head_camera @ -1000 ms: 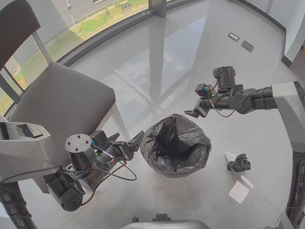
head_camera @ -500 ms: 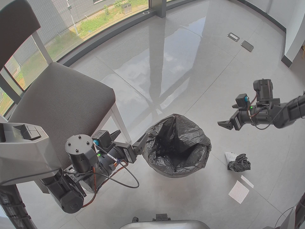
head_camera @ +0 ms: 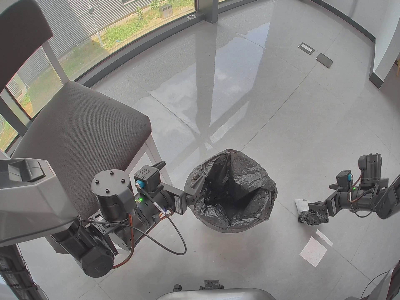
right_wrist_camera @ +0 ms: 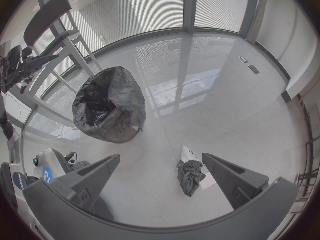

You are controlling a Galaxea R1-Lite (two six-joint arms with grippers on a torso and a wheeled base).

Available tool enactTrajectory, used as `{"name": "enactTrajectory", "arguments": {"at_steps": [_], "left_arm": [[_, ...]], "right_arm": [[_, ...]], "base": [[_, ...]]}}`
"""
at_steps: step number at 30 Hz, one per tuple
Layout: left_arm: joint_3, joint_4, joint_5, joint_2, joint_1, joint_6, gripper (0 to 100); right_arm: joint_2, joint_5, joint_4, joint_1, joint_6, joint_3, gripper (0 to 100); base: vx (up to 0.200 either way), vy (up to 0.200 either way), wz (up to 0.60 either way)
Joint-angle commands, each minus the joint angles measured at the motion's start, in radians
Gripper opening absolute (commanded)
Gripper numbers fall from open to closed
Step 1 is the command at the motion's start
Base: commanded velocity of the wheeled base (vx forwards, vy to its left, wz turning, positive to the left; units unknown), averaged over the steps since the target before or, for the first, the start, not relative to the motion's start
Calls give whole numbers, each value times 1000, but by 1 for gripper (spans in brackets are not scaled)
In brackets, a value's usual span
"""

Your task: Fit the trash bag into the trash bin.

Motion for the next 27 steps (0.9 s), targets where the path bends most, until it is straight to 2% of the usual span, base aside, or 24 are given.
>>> {"name": "enactTrajectory", "arguments": {"at_steps": [1, 5, 7, 12, 16, 22, 27], "left_arm": [[18, 11, 0, -56, -24, 12, 100], [30, 8, 0, -66, -26, -6, 100], [36, 8, 0, -77, -26, -14, 100], [41, 6, 3, -80, -27, -14, 100], [41, 5, 14, -80, -29, -28, 100], [45, 2, 14, -80, -35, -29, 100], [45, -1, 14, -80, -37, -29, 100]], "right_arm": [[101, 5, -124, -94, -49, 119, 100], [202, 5, -257, -147, -95, 171, 100], [298, 6, -383, -174, -107, 204, 100], [449, 6, -580, -202, -112, 262, 100], [591, 6, -761, -226, -149, 300, 100], [731, 6, -863, -239, -155, 320, 100], [740, 11, -860, -239, -150, 303, 100]], "base": [[0, 0, 0], [0, 0, 0], [0, 0, 0], [0, 0, 0], [0, 0, 0], [0, 0, 0], [0, 0, 0]]}}
